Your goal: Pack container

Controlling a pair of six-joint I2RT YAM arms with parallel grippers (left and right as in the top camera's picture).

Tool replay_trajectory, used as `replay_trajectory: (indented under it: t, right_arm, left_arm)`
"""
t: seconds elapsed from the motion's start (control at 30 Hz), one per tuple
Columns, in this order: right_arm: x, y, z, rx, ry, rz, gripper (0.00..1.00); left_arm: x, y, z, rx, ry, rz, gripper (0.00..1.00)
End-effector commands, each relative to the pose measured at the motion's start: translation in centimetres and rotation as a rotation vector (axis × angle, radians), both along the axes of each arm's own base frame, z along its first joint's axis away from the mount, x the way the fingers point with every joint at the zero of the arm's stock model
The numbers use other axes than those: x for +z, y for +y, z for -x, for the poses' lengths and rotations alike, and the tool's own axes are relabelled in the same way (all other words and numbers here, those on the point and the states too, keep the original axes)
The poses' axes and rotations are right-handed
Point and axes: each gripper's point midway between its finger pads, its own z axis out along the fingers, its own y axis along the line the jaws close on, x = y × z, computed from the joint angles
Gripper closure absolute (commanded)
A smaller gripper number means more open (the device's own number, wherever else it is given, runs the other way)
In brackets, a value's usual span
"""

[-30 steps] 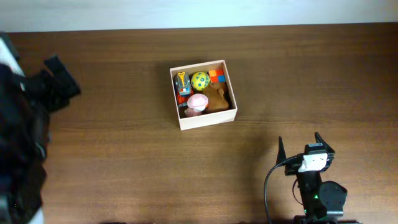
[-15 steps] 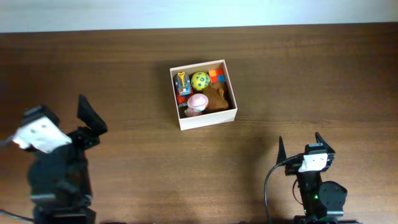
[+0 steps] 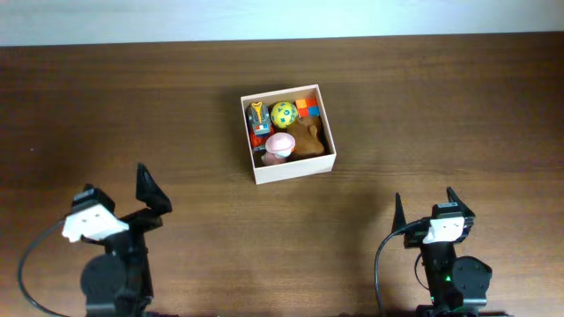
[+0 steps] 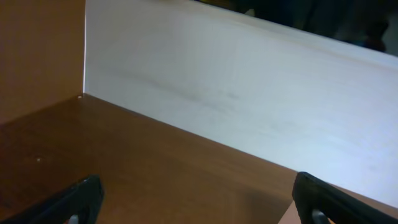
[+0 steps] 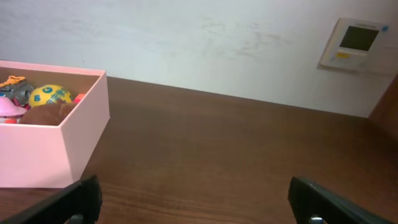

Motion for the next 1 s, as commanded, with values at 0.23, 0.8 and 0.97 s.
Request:
replay_trajectory:
  t: [0.23,0.8,0.97]
  right_arm:
    - [-0.2,-0.2,0.0,-0.011,0.0,-0.012,0.01]
    - [-0.2,-0.2,0.0,-0.011,0.0,-0.012,0.01]
    - [-0.2,-0.2,0.0,-0.011,0.0,-0.012,0.01]
  left_arm:
    - [-2.6,-0.5,1.5,-0.031,-0.066,-0.013,0.01]
    - [-5.9,-0.6,1.6,-0.039,-0.11,-0.014,0.01]
    - [-6.4,-0.7,1.4,-0.039,-0.119,-0.015,0.01]
